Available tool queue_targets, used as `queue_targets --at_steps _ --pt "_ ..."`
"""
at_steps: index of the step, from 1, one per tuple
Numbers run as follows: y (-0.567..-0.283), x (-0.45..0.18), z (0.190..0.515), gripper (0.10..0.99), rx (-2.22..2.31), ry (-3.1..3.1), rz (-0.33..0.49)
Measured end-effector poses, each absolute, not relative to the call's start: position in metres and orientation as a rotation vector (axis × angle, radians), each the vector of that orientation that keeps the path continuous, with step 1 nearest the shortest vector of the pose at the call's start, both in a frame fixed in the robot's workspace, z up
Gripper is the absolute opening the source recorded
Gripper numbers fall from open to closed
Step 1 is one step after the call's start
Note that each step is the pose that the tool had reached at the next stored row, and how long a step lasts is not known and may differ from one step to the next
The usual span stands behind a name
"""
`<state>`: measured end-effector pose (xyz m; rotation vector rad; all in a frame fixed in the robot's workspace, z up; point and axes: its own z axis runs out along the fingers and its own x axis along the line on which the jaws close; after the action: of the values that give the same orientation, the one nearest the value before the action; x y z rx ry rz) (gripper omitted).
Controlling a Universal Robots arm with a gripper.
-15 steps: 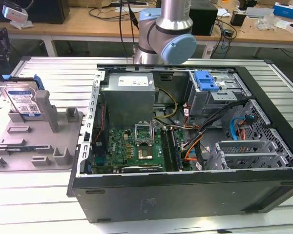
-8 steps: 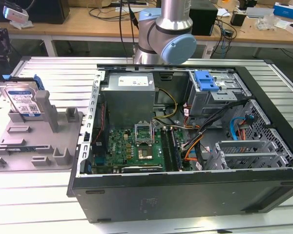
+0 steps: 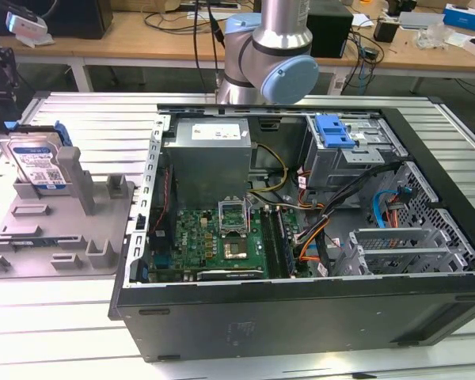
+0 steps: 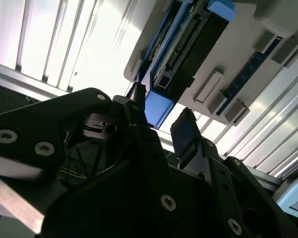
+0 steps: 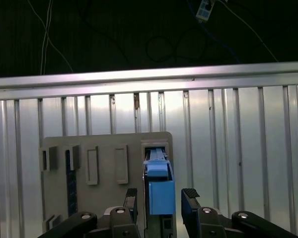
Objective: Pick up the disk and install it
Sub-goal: 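Pick up the disk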
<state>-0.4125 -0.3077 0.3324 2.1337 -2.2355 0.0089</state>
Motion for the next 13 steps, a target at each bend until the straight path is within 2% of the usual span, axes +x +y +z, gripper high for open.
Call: queue_targets --at_steps 13 --pt "-0.3079 -0.4125 0.3249 0.482 2.134 -2.235 0.009"
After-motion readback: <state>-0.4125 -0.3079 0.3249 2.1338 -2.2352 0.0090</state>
